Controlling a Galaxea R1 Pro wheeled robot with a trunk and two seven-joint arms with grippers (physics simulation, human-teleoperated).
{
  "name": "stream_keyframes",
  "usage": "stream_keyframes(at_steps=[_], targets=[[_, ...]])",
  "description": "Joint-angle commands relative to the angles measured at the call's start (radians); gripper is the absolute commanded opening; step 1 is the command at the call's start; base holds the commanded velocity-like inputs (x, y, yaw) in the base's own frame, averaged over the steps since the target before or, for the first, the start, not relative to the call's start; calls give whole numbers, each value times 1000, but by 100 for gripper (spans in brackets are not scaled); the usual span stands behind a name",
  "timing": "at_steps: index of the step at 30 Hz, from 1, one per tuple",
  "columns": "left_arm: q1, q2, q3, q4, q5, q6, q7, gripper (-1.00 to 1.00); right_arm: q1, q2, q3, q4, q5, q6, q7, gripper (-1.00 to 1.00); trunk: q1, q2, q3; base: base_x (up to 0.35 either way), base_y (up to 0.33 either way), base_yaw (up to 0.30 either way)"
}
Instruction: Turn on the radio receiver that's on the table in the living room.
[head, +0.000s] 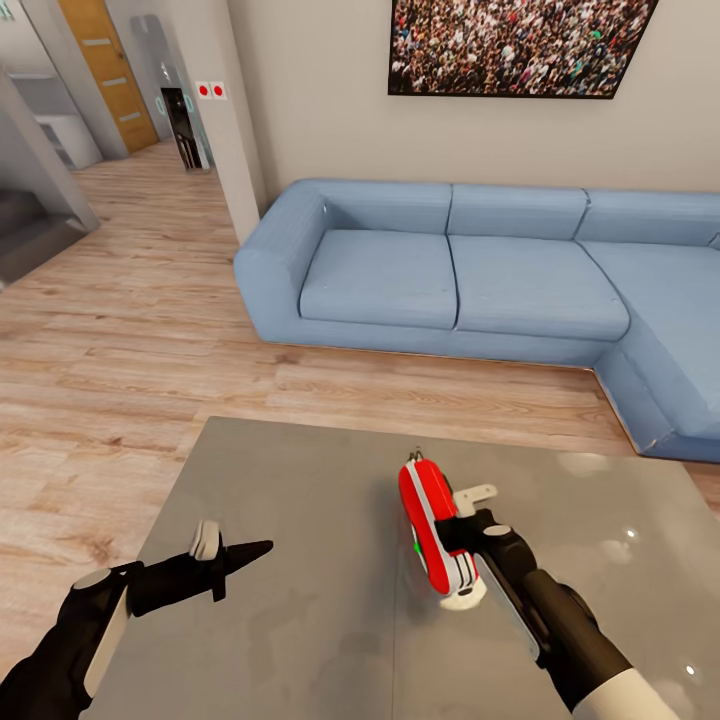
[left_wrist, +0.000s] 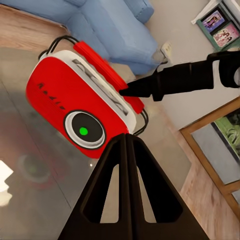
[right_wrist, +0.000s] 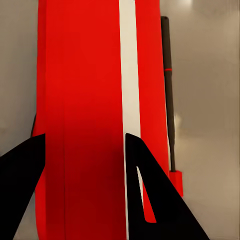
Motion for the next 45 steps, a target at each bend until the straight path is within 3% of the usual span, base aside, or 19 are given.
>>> stream_keyframes(at_steps=[1,8,21,28,45], targets=[[0,0,0,0,0,0,0,-100,0,3,0,6,0,-6,0,-100,0,0,0,0,0,0],[0,0,0,0,0,-1,0,-100,0,8,14,108,2,-112,5,-100,0,0,0,0,0,0],[0,0,0,0,0,-1,1,-100,0,8,23,139,-3,-159,-2,-100,0,0,0,0,0,0],[0,0,0,0,0,-1,2,-100,0,8,23,202,2,-204,5,-100,0,0,0,0,0,0],[0,0,0,0,1,-1,0,-100,0,7,23,181,2,-202,8,-100,0,0,0,0,0,0]])
